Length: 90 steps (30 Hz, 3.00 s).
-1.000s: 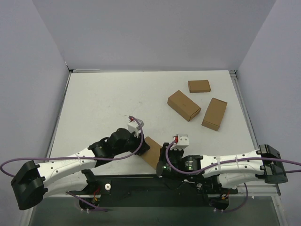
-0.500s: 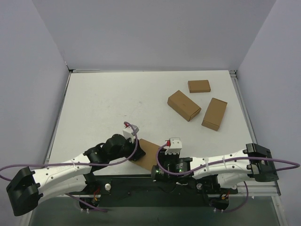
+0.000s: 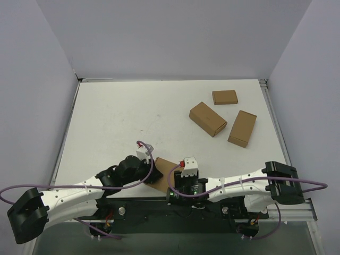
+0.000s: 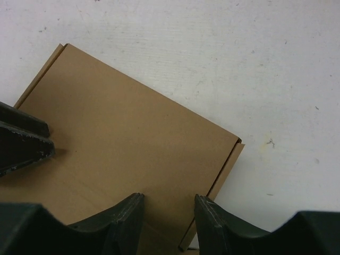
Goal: Fold the paper box
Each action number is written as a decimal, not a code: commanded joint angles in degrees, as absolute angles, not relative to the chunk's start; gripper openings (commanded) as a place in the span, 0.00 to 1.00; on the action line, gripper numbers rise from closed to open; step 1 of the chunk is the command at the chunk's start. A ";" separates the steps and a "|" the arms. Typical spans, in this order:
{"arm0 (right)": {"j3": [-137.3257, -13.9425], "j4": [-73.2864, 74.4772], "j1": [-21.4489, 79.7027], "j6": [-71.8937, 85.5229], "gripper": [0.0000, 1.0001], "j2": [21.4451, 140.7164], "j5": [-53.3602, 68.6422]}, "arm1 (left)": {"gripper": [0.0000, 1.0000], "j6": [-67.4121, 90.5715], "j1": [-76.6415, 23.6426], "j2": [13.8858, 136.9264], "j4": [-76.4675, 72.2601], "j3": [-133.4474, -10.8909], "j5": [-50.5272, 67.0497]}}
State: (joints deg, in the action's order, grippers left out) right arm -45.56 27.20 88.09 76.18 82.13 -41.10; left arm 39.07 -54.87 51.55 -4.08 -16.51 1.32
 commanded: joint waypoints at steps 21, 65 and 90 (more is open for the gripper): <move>-52.73 16.44 88.24 27.36 0.89 81.46 -35.07 | 0.68 16.97 -27.27 48.33 27.24 -48.07 13.78; -71.37 41.57 95.80 32.96 0.56 112.06 -55.28 | 0.71 13.01 -16.61 52.12 21.18 -44.30 17.84; -69.87 42.01 88.07 16.71 0.00 98.27 -42.39 | 0.71 13.10 -16.61 52.47 21.27 -44.30 18.90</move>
State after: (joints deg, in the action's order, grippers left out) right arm -67.75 37.65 90.32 21.43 105.30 -49.56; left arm 13.89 -17.08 53.17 23.51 -44.49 17.43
